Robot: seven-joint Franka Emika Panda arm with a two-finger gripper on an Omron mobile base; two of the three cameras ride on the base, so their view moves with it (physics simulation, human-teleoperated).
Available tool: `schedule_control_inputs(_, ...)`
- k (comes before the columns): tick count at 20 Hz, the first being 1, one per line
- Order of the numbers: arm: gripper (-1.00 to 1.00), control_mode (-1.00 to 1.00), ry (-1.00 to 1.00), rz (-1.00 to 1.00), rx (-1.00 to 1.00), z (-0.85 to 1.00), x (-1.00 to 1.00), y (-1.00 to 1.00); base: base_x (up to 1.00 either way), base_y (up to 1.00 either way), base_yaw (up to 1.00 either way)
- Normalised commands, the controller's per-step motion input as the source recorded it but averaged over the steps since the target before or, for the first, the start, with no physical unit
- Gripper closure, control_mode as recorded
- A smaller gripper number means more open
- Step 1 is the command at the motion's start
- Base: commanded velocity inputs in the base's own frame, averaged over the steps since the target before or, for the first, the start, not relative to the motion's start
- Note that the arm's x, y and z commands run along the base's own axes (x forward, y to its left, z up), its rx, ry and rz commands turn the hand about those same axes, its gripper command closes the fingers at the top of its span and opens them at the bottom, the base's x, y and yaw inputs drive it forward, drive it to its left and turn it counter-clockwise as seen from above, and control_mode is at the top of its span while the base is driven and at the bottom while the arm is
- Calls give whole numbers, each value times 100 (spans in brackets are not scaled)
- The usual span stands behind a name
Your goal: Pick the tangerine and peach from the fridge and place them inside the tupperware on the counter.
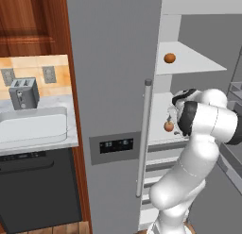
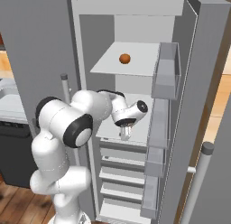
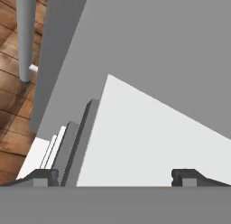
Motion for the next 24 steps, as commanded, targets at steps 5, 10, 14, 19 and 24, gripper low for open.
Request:
schedule_control_inputs(5,-100,-100,-1,1,-6,-24,19,-13,0,0,0)
schedule_control_inputs(10,-100,-100,0,0,-7,-14,19,-10,0,0,0)
schedule_control_inputs(14,-100,-100,0,0,-5,-6,32,-1,0,0,0)
schedule_control_inputs(19,-100,-100,0,0,-4,-11,43,0,0,0,0)
schedule_control_inputs(24,-100,-100,0,0,-8,-39,43,0,0,0,0)
